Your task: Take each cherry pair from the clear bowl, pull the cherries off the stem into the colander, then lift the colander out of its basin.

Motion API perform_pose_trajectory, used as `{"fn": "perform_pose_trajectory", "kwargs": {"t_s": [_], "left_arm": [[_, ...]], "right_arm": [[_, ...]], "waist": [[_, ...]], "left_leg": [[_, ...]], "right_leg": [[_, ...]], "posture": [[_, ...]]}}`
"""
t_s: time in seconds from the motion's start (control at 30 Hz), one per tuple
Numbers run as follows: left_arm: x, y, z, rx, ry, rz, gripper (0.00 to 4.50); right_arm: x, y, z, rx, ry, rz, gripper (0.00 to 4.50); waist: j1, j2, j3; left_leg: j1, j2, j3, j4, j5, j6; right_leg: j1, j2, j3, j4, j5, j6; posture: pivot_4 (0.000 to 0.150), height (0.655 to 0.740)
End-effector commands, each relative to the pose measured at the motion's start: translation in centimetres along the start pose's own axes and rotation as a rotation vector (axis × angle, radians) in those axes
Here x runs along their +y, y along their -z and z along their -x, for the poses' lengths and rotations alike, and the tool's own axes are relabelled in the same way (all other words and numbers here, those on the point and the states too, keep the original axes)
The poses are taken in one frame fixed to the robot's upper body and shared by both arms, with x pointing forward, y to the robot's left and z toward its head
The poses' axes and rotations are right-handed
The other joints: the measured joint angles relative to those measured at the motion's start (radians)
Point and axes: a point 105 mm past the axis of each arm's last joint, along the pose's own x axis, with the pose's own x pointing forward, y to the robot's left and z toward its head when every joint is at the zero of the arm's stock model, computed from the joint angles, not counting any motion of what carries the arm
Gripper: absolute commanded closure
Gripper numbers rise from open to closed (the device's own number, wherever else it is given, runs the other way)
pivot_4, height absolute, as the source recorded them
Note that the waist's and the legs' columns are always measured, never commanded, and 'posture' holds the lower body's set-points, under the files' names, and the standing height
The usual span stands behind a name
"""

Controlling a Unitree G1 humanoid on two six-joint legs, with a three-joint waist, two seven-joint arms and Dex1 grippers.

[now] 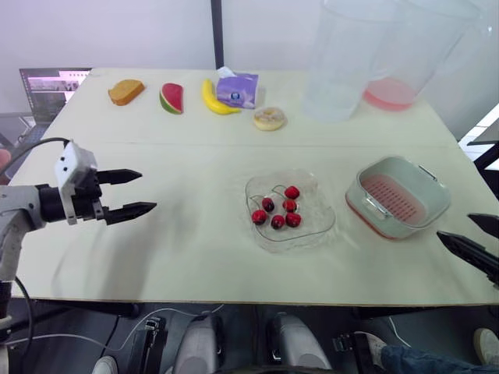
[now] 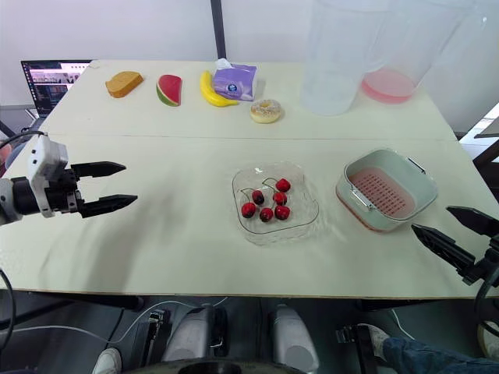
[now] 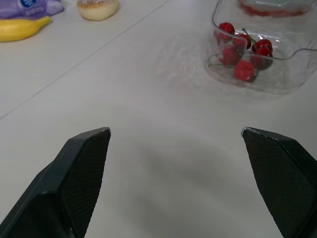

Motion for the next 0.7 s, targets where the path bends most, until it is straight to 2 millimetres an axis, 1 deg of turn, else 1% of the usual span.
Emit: {"fn": "perform_pose_trajectory", "kwargs": {"t_s": [0.03,0.17,0.7], "left_arm": [[-0.05,-1.18,0.06,-0.022,-0.001,-0.060,0.04],[0.04,-1.17,0.00,-0.029,-0.005,-0.033,0.04],[0.38,-1.47,-0.04,-0.040,-0.020,-0.053,0.04]], "right_arm": [[0.01,-0.82,0.35,-0.018,0.018,0.036,0.00],[0.03,-0.89,0.35,-0.018,0.019,0.036,0.00],[0.27,-0.89,0.32,-0.021,0.016,0.030,0.00]], "waist": [[0.000,0.000,0.000],[0.000,0.000,0.000],[0.000,0.000,0.000]], "left_leg": [[0.000,0.000,0.000,0.000,0.000,0.000],[0.000,0.000,0.000,0.000,0.000,0.000],[0.000,0.000,0.000,0.000,0.000,0.000]], "right_leg": [[0.000,0.000,0.000,0.000,0.000,0.000],[0.000,0.000,0.000,0.000,0.000,0.000],[0.000,0.000,0.000,0.000,0.000,0.000]], "posture": [[0.150,0.7400],[0.150,0.7400],[0.150,0.7400]]}}
